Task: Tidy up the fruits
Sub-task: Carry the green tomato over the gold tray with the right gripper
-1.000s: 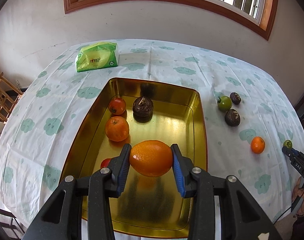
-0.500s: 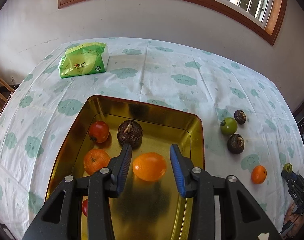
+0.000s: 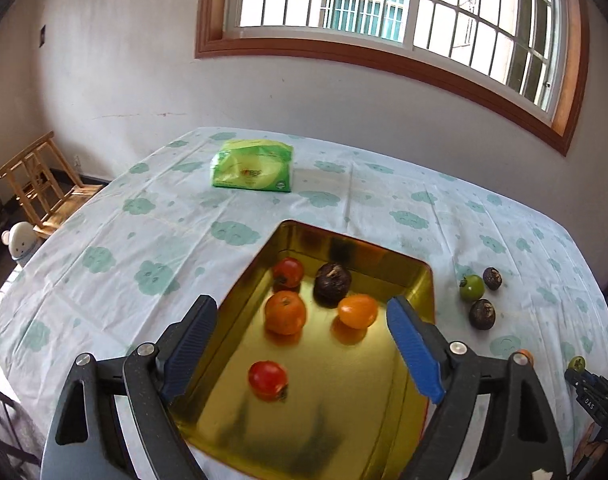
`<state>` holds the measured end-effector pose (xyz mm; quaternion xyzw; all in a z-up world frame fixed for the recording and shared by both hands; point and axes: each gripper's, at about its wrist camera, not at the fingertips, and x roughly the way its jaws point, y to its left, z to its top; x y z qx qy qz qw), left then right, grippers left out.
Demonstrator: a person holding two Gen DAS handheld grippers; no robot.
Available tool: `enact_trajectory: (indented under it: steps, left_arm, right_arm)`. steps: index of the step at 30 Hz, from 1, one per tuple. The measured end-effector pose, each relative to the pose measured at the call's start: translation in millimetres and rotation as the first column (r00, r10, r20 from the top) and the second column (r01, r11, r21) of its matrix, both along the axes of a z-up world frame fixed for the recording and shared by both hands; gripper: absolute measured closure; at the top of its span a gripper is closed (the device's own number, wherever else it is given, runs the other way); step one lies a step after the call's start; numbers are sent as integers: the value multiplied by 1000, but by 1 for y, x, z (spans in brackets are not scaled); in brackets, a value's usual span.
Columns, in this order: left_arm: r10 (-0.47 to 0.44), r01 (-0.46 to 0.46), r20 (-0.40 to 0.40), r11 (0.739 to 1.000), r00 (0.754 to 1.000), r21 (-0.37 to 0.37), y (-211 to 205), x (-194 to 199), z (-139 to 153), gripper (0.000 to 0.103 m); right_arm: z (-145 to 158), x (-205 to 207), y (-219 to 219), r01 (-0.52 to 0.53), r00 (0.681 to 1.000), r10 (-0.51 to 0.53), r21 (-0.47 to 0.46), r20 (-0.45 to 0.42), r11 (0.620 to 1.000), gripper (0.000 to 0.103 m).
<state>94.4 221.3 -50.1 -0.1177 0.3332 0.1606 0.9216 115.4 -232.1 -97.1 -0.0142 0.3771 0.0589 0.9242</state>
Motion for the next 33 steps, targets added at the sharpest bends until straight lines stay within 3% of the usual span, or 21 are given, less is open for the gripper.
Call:
enact_trajectory:
  steps: [5,10,13,21,33]
  left_arm:
    - [150,-152,-26,983,988,-99,49,-58,-15,18]
    - [249,-251,-36,962,968,-105,68,-91,-25,18]
    - [256,-258,-27,962,966,-93,64,-101,-25,18]
    - [219,-218,-32,975,975,51,37,-104,-7,18]
    - [180,-179,-1,976,984,128,20,-119,9,18]
  right_arm:
    - [0,0,1,-2,1000,2,-10,2,1000,67]
    - [0,0,1,-3,1000,3,-14,1,1000,67]
    - [0,0,1,-3,1000,3,-15,1,1000,67]
    - [4,-1,2,17,1000,-17,-10,-4,1000,67]
    - [30,-33,37,-31,999,30,38,26,999,67]
